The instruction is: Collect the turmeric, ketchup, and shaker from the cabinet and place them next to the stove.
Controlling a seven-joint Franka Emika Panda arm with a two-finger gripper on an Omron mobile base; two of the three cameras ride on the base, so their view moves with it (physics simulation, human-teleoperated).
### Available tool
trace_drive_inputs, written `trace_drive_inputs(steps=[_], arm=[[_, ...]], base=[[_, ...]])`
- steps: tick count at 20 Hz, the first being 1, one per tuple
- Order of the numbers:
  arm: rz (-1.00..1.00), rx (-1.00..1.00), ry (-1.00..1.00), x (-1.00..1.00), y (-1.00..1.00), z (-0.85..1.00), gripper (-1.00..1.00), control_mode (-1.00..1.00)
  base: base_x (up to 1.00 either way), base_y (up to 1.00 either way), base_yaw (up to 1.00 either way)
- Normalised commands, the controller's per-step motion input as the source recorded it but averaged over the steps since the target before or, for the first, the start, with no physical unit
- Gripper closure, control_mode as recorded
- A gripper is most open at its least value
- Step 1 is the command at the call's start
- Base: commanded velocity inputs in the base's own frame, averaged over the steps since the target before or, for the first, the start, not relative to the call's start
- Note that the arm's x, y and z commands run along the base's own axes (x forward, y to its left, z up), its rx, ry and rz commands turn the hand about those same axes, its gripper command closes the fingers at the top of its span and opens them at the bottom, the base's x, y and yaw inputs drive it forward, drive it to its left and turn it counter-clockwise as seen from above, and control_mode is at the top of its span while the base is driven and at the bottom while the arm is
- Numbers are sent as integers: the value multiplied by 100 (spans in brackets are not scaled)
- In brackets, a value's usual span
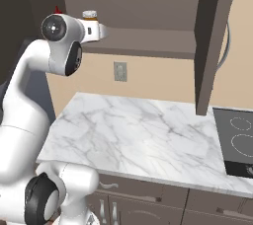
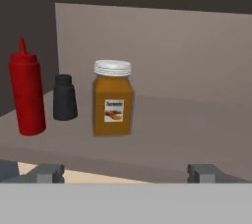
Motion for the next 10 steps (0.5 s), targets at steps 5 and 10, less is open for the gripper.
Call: trace_drive_inputs(steps=[5,10], arm=[[0,0,0,14,0,1,-100,-100],[0,0,0,30,0,13,-100,-100]], base=[[0,0,0],[0,0,0]])
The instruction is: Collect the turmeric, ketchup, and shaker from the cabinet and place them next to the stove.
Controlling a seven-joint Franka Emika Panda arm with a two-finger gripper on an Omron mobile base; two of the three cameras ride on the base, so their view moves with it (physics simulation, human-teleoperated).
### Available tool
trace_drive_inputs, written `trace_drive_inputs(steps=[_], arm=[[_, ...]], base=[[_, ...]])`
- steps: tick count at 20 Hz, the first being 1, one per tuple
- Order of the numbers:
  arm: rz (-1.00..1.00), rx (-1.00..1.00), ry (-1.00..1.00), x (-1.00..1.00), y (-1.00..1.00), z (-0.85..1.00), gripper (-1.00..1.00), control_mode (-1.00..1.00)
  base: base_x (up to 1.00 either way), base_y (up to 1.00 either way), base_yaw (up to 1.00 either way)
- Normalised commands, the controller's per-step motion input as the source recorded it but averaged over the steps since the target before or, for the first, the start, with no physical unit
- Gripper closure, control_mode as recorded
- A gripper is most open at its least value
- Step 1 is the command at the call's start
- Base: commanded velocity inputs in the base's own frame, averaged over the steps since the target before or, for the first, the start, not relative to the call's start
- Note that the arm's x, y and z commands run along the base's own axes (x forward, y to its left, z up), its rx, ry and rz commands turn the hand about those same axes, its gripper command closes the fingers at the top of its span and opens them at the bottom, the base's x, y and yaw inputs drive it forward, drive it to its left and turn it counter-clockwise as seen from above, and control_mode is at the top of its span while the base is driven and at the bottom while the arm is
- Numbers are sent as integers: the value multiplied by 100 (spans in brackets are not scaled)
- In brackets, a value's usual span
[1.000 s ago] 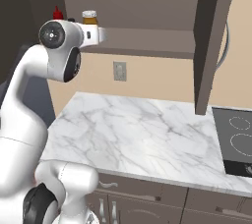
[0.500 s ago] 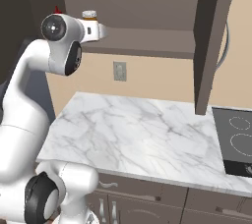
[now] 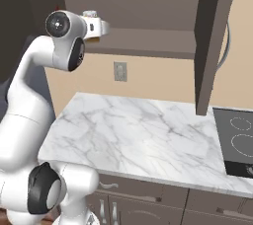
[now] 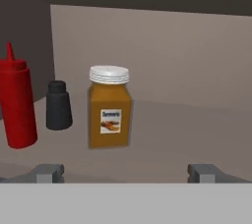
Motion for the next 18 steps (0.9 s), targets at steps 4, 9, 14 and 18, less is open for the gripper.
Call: trace_drive_inputs(steps=[4,9,14,18], arm=[[2,0,0,35,0,25,-100,-100],[1,0,0,31,17,11,-100,-100],[0,0,0,33,30,0,-100,-100],[5,2,3,35,2,0,-100,-100]], base=[[0,0,0],[0,0,0],[0,0,0],[0,0,0]])
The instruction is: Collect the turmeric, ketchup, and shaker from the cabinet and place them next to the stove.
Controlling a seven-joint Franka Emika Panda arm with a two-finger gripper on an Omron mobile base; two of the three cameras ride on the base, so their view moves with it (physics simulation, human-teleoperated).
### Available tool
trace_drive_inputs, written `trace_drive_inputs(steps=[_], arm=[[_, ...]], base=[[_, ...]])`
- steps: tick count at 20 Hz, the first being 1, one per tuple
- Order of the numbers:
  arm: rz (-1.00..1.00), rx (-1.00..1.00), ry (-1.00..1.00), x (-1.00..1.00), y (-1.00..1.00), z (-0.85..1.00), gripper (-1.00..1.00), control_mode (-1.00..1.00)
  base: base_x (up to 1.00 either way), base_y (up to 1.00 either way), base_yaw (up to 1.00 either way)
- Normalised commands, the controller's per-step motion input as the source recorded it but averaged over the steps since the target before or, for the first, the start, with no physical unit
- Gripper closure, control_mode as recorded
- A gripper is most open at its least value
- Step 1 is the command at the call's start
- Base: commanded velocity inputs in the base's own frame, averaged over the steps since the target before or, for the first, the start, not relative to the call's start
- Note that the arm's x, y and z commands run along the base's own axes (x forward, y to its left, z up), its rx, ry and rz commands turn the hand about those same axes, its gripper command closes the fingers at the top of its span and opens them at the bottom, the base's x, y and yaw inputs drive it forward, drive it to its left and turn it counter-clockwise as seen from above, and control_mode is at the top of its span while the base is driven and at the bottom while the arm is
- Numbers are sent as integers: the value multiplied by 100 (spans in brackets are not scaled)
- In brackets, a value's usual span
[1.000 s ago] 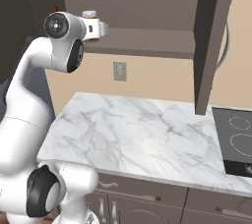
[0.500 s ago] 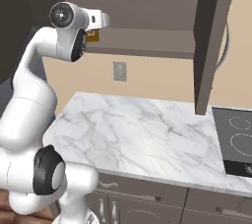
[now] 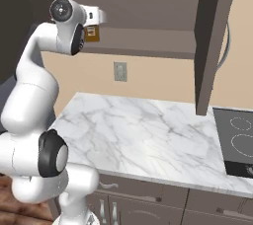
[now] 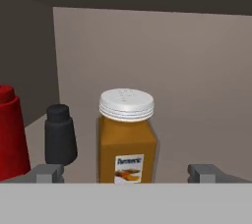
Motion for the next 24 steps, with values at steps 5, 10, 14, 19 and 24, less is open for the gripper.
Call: trace_drive_inputs(steps=[5,10,14,19,24], arm=[[5,5,1,14,-13,0,-100,-100],[0,0,0,11,0,0,-100,-100],[1,0,0,4,0,0,-100,-100],[3,0,2,16,0,0,-100,-100],[8,0,0,8,-2,-1,-100,-100]], base=[[0,0,0],[0,0,0],[0,0,0],[0,0,0],[0,0,0]])
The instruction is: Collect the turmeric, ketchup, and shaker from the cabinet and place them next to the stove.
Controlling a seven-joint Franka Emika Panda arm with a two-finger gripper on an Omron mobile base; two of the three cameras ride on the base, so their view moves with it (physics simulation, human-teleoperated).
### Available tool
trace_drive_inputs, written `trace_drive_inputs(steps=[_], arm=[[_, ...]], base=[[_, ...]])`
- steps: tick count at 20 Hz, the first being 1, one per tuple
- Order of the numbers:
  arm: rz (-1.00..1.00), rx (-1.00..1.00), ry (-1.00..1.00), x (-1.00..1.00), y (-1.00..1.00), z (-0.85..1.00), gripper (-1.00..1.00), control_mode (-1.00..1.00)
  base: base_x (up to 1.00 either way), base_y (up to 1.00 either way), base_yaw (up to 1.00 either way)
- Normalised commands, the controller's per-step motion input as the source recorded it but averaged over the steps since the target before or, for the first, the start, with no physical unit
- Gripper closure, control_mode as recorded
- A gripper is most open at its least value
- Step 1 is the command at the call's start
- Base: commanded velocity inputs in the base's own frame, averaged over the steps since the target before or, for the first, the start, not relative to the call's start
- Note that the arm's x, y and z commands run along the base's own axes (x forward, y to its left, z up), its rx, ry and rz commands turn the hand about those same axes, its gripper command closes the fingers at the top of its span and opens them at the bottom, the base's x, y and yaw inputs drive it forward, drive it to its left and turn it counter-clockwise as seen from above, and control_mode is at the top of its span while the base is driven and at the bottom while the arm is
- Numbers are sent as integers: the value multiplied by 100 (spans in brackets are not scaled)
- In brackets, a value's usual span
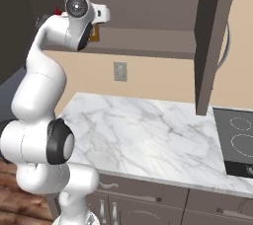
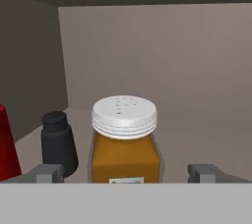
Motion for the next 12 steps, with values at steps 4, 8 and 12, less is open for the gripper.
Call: trace_drive_inputs(steps=[4,8,12], arm=[[9,0,0,13,-3,0,-100,-100],[5,0,0,12,0,0,-100,-100],[1,0,0,15,0,0,-100,-100]], base=[[0,0,0],[0,0,0],[0,0,0]])
